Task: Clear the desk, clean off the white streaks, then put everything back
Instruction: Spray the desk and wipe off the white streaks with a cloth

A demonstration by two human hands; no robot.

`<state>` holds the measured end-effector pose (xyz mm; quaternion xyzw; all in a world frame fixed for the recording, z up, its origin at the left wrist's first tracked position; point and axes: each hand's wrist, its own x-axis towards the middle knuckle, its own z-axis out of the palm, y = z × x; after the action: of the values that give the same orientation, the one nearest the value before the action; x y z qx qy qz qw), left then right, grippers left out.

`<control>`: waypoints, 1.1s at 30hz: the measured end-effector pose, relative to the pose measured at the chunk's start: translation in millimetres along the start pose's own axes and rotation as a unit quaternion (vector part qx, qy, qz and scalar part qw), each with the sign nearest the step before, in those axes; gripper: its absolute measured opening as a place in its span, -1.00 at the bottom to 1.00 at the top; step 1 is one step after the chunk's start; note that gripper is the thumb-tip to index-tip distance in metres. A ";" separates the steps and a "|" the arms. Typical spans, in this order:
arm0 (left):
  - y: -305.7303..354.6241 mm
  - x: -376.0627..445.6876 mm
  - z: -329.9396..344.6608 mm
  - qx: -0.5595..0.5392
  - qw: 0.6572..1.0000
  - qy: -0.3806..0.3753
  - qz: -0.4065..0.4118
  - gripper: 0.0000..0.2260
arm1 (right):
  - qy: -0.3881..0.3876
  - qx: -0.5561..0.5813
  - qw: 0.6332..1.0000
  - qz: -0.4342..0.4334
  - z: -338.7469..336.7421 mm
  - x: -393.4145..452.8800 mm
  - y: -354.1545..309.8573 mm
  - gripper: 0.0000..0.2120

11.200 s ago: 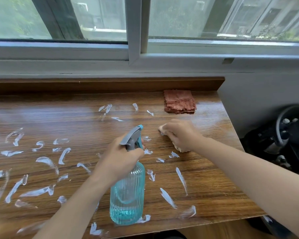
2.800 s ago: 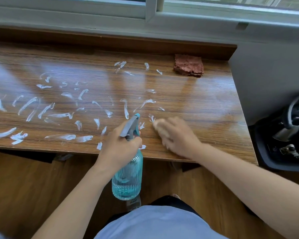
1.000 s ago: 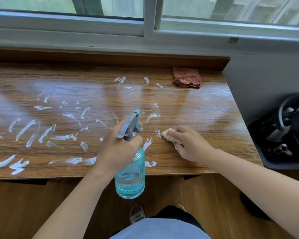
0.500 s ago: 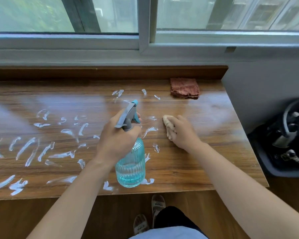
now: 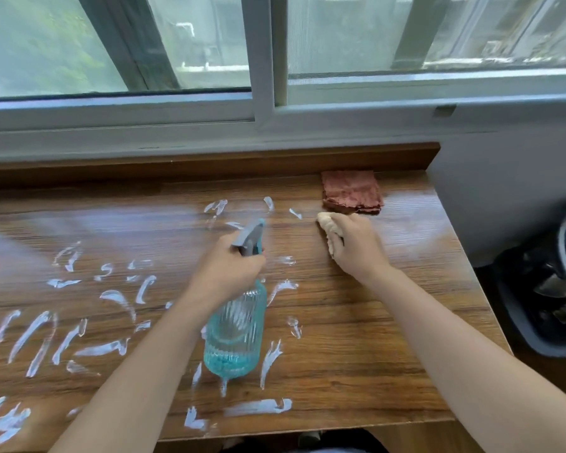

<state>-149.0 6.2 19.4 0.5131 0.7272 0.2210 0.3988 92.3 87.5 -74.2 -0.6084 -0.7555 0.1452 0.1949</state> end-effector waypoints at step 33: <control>-12.2 -3.7 -55.8 -0.073 0.996 -0.004 0.055 -0.82 | -0.162 -0.031 0.964 -0.210 14.5 17.6 -47.9 -0.67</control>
<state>-200.4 3.2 44.5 0.5227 0.6784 0.2925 0.4254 40.9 94.5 -63.0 -0.4099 -0.8921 0.1736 0.0771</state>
